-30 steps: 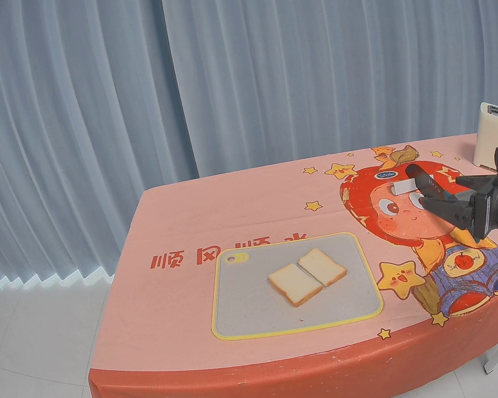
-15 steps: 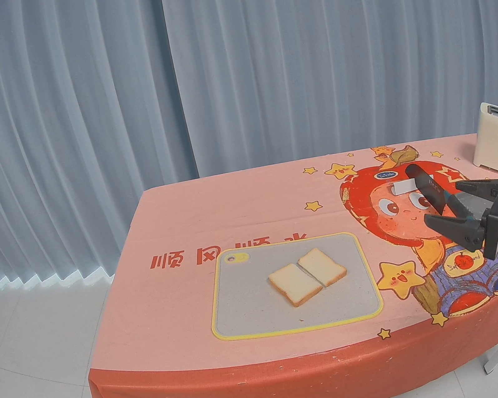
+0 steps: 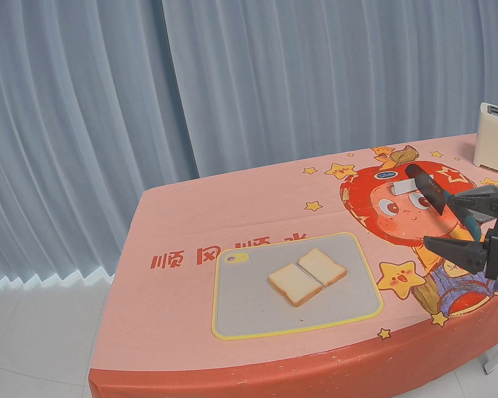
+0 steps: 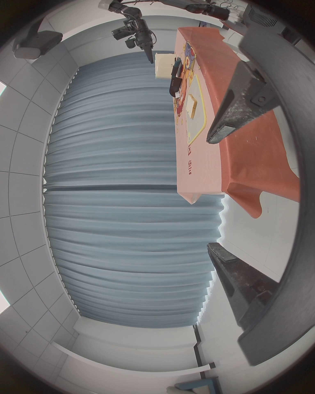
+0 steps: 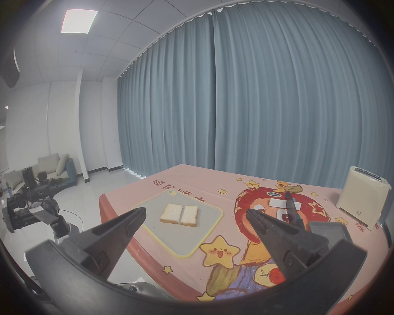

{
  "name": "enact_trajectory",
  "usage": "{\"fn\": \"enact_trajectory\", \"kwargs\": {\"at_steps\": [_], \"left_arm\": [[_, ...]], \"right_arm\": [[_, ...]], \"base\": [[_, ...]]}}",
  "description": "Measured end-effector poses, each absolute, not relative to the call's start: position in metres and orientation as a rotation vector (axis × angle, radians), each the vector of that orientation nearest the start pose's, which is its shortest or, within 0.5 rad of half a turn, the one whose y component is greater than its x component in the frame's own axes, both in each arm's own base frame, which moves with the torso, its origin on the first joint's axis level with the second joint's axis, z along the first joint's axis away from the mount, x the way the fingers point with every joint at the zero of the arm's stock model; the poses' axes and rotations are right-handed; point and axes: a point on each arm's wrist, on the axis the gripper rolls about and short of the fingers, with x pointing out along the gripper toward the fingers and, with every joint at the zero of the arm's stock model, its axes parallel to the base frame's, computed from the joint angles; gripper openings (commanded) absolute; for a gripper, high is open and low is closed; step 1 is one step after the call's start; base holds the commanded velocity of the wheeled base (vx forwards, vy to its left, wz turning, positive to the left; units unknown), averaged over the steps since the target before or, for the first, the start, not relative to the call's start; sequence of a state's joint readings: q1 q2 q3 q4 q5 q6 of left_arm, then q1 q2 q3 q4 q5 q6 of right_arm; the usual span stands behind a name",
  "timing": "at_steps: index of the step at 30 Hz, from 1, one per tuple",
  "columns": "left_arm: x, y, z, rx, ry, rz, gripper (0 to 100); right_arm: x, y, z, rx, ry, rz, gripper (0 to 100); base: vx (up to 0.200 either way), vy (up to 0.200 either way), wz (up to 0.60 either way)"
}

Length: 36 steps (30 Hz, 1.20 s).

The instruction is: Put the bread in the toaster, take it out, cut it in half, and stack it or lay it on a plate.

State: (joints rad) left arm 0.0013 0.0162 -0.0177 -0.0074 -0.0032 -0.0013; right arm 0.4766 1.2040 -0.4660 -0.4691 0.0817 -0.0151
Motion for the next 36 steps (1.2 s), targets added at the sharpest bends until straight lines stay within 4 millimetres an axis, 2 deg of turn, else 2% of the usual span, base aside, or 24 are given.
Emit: {"fn": "enact_trajectory", "kwargs": {"at_steps": [15, 36], "left_arm": [[-0.023, 0.000, 0.082, -0.001, -0.009, -0.001, 100], [-0.023, 0.000, 0.082, -0.001, -0.009, -0.002, 100]], "right_arm": [[0.153, 0.103, 0.212, -0.008, 0.212, 0.571, 100], [0.163, 0.110, 0.212, 0.028, 0.256, 0.564, 100]], "base": [[0.000, 0.000, 0.00], [0.000, 0.000, 0.00]]}}
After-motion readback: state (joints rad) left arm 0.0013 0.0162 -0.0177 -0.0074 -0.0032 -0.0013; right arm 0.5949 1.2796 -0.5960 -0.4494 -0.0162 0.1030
